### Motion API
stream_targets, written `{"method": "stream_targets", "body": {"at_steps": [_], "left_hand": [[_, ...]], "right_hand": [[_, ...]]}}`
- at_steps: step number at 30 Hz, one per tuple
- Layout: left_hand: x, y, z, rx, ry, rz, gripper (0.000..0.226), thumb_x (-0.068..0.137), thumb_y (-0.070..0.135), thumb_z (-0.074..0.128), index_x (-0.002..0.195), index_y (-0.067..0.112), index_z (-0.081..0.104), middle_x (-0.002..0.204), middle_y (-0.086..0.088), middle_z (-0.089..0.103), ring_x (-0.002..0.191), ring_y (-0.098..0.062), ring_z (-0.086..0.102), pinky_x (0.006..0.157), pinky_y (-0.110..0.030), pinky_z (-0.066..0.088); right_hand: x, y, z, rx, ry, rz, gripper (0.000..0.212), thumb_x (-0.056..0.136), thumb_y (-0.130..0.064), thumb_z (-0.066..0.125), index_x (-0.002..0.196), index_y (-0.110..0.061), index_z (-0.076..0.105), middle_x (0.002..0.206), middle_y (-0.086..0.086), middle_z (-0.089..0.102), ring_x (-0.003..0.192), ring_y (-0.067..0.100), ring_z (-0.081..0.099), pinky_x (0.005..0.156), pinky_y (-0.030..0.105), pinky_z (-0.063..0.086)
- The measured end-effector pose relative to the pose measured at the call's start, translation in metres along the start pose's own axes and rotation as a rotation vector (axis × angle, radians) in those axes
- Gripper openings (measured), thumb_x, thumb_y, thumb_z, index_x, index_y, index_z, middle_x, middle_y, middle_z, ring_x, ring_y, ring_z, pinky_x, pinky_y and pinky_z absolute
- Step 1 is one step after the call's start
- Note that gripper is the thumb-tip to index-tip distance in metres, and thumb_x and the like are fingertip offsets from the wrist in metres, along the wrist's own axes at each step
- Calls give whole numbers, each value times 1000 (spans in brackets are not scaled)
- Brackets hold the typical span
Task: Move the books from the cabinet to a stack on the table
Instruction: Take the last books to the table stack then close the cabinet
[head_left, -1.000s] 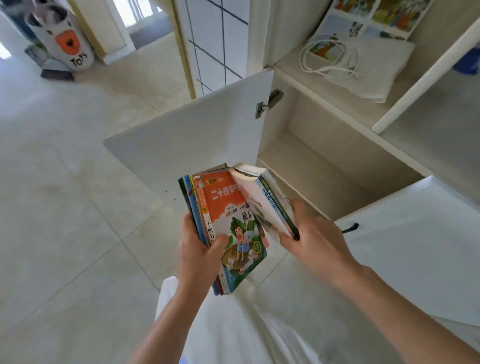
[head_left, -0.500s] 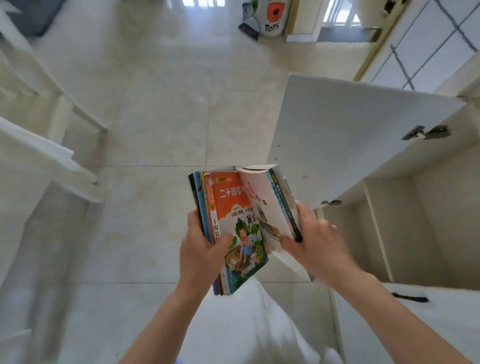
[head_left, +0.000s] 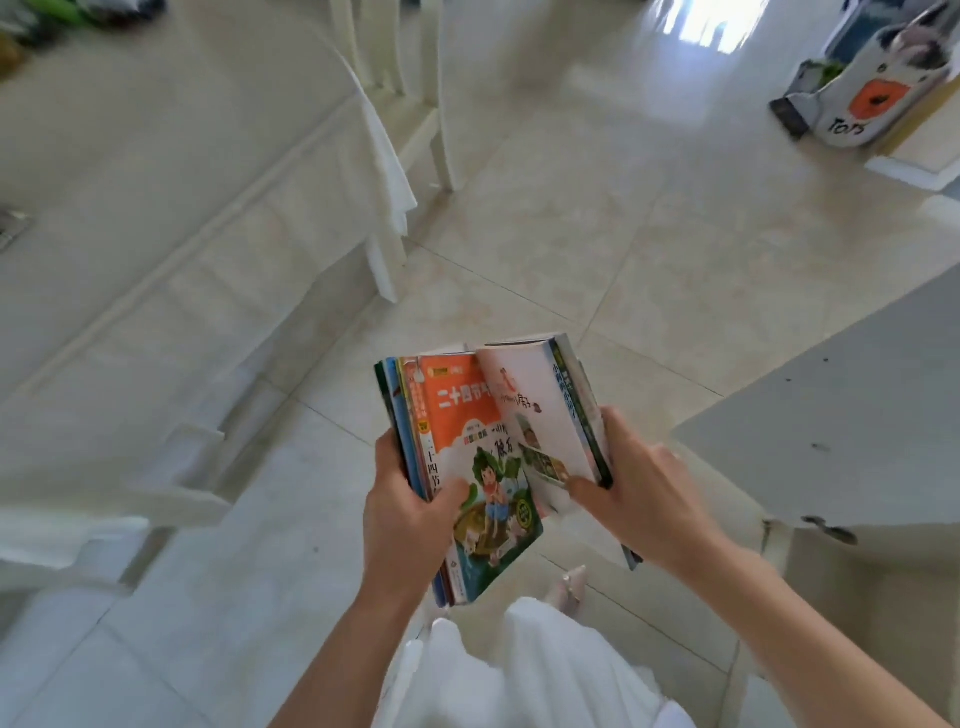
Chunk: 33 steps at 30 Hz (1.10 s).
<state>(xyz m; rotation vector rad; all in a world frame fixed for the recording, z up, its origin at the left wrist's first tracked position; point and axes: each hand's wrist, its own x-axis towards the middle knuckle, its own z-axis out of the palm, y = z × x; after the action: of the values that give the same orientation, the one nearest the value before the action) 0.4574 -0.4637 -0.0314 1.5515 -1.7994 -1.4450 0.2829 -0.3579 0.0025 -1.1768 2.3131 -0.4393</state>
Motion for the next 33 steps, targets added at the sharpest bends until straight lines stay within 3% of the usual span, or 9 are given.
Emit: {"method": "stream_targets", "body": {"at_steps": [5,9,13,17,21,30,33], "left_hand": [[13,-33,-81,-9,135,-103,58,82,18,70,129,27,37,109,7,63,87,-17,68,75,-41,60],[22,-52,-131,-56,228,-133,58,80,16,70,126,30,39,108,11,62,89,-14,67,75,-37,59],[39,-64,-169,-123,334,-203,55,82,19,69,123,35,37,102,19,58,82,-6,64,65,-25,53],[64,-69,-198,-164,404,-252,54,80,20,71,115,41,36,94,29,55,79,-2,63,58,-17,48],[104,-64,-219,-204,447,-272,51,79,16,70,110,40,38,90,28,57,75,2,63,51,-10,42],[223,-20,-262,-258,540,-268,54,79,13,72,116,34,39,93,23,58,77,-3,63,51,-14,45],[262,-11,-281,-260,582,-253,54,79,13,72,118,33,40,94,21,60,81,-7,65,58,-22,52]], "right_hand": [[25,-79,46,-22,-63,-93,48,83,-27,64,122,-19,38,83,-7,58,59,8,61,49,28,56],[46,-131,72,-25,-117,-172,40,82,-28,66,110,-25,38,74,-11,55,58,8,60,49,33,56],[75,-180,87,-71,-171,-282,40,81,-32,66,108,-27,37,77,-9,58,60,11,60,52,36,56],[107,-223,91,-95,-213,-348,39,81,-30,66,96,-33,30,66,-11,53,54,11,55,45,28,47],[155,-258,93,-135,-256,-384,40,81,-33,65,107,-31,35,70,-11,55,56,12,57,45,28,49],[282,-337,75,-144,-306,-483,41,82,-33,61,114,-28,35,76,-12,56,57,10,58,45,26,49],[321,-366,69,-141,-310,-522,38,82,-31,60,110,-27,35,74,-10,54,55,11,55,42,25,44]]}}
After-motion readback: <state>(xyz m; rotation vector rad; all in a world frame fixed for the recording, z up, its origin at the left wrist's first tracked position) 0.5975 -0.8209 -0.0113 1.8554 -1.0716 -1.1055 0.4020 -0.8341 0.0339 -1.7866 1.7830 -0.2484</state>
